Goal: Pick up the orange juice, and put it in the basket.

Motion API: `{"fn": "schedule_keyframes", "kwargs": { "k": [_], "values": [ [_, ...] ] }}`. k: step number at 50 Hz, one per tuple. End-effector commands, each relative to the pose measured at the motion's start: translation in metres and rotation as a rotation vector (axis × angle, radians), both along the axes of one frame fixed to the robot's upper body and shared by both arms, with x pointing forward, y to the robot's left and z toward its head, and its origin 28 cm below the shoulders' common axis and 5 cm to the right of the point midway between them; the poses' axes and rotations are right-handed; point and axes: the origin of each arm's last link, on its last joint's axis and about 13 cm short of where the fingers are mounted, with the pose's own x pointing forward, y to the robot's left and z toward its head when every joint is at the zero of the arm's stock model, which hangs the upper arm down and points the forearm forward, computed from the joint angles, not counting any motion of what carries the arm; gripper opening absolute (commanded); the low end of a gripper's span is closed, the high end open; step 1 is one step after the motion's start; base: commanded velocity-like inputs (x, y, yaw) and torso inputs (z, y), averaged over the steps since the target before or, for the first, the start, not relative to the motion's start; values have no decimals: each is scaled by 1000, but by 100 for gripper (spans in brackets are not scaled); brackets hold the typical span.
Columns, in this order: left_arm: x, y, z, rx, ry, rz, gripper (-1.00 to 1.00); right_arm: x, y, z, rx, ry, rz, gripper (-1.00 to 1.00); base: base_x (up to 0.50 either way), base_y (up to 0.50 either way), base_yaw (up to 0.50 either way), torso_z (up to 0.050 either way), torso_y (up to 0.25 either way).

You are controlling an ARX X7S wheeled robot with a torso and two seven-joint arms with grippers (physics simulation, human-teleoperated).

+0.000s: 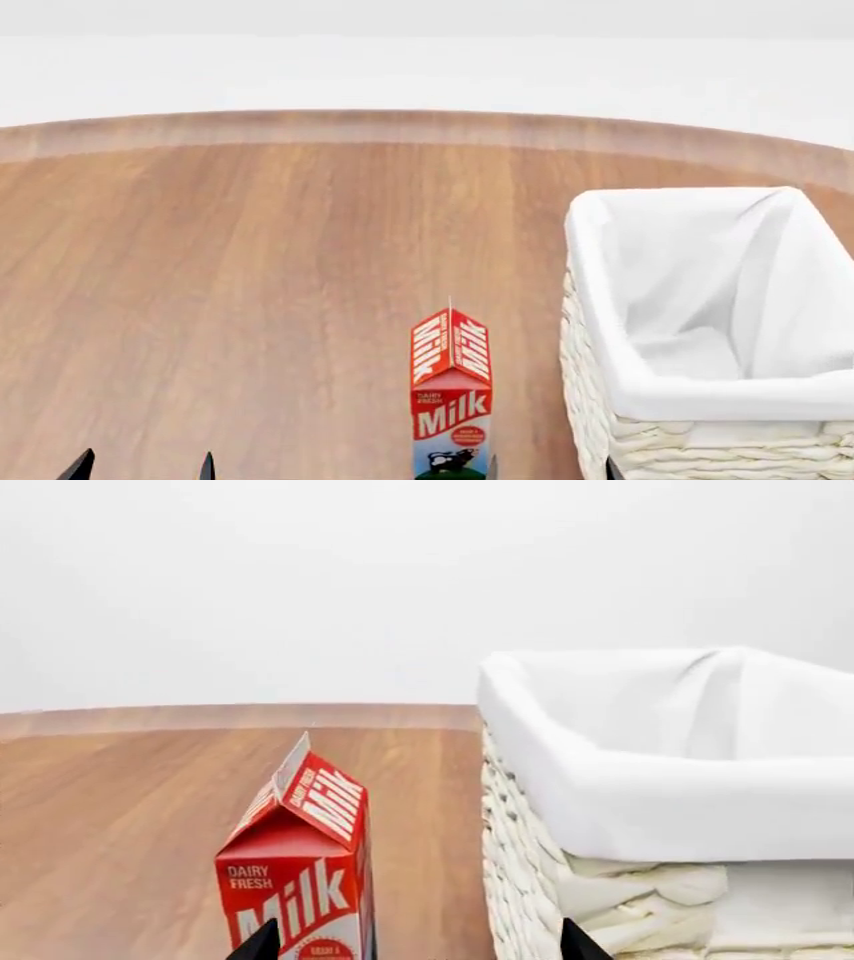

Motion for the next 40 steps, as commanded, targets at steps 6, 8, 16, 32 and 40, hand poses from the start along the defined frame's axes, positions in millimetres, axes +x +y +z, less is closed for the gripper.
{"fn": "schedule_keyframes", "kwargs": {
  "k": [6,8,16,32,40],
  "values": [
    [0,0,0,0,1,0,100,-13,1,6,-20,3,48,100,0,0,0,0,0],
    [0,0,0,0,1,0,100,-18,2,6,-10,6,71,100,0,0,0,0,0],
    [0,0,0,0,1,0,100,-32,4,5,-33,-7,106,100,0,0,0,0,0],
    [0,0,0,0,1,0,100,-55,13,0,-60,-19,185,100,0,0,0,0,0],
    [0,0,0,0,1,0,100,-60,17,-4,-68,-10,208,100,0,0,0,0,0]
  ]
}}
